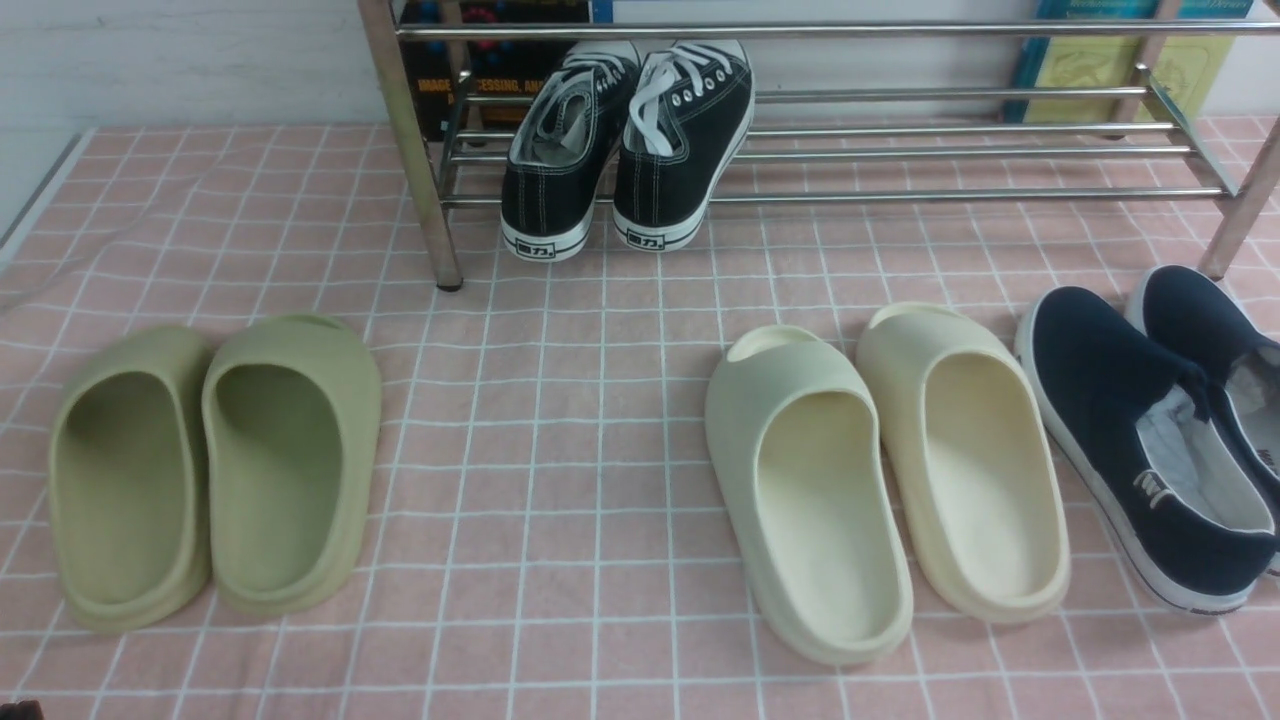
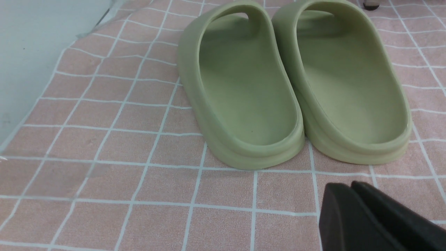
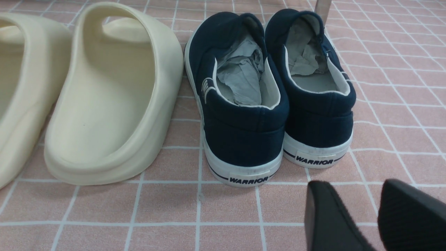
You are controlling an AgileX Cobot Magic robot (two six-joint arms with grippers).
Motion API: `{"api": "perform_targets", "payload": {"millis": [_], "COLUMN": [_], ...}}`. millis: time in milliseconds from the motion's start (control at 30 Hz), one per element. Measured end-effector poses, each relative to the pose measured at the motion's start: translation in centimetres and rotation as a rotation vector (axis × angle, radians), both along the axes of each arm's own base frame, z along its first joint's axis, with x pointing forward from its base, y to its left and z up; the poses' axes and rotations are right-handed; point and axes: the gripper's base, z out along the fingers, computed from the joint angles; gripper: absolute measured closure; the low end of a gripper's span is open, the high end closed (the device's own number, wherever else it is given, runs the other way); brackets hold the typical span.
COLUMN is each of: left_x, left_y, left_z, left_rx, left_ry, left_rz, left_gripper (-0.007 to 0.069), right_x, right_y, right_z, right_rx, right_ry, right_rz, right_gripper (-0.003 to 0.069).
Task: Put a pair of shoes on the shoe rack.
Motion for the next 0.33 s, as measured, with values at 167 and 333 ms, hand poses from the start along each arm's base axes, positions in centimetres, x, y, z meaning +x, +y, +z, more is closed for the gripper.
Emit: {"api": "perform_targets", "payload": {"millis": [167,333], "left_x": [0.0,0.0], "left_y": [0.0,0.0], "left_z": [0.0,0.0], "left_rx": [0.0,0.0], "left_ry": [0.0,0.0], "left_rz": [0.0,0.0], "left_gripper": [0.0575,0.057], "right_x": [0.0,0.0], "right_y": [0.0,0.0], "right_z": [0.0,0.0], "right_rx": [0.0,0.0], "right_ry": [0.0,0.0], "right_rz": [0.0,0.0], "right_gripper": [0.0418,0.0418]}}
